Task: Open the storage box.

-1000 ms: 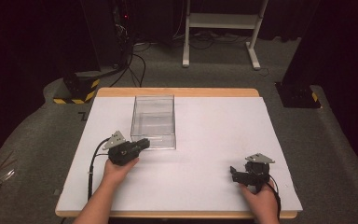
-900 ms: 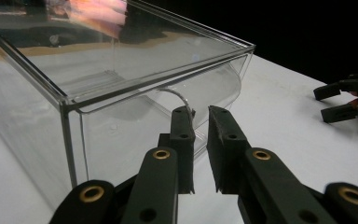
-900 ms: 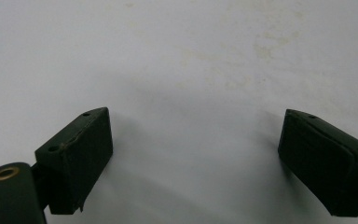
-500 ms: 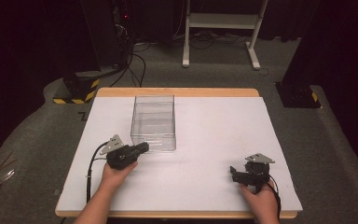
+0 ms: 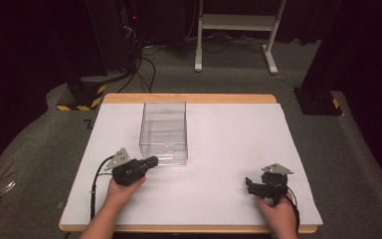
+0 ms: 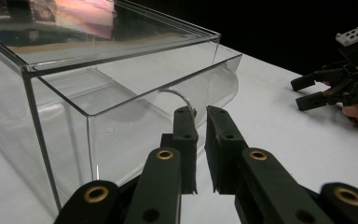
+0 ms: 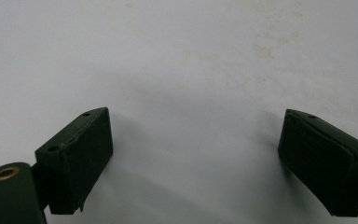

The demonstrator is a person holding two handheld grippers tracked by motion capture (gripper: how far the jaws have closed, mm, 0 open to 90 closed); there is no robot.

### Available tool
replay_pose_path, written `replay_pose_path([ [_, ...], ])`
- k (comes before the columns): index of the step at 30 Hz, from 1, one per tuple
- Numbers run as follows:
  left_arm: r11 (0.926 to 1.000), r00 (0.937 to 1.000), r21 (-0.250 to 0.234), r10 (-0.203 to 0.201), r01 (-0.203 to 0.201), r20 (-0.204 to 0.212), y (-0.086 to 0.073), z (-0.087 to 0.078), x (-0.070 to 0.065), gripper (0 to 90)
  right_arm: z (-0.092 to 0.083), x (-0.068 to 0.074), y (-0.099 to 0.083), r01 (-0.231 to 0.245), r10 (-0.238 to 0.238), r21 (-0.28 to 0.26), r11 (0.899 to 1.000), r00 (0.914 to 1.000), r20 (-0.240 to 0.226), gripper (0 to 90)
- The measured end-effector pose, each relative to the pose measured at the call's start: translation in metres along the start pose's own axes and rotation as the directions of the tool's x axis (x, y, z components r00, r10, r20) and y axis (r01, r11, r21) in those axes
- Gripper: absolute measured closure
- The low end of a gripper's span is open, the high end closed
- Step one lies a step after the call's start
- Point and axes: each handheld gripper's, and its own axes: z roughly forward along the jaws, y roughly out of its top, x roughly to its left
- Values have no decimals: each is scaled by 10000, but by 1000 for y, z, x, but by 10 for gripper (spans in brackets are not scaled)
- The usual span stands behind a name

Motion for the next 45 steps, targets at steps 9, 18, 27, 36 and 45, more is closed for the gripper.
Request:
replay_pose_path([
  [9,9999,9997,110,101,-103,213,-2,-7,-6,829,0,0,0,-6,6,0,10000,10000,-2,103],
  [18,9994,9987,263,220,-232,459,-5,-15,-15,833,0,0,0,-3,3,0,10000,10000,-1,103],
  [27,9991,9973,370,199,-225,700,-8,-22,-22,836,0,0,0,-3,3,1,10000,10000,-2,103],
  [36,9977,9957,508,414,-458,833,-10,-27,-32,840,0,0,0,-5,5,1,10000,10000,-2,103],
  [45,9967,9940,638,433,-499,1005,-14,-34,-38,841,0,0,0,0,0,-3,10000,10000,0,103],
])
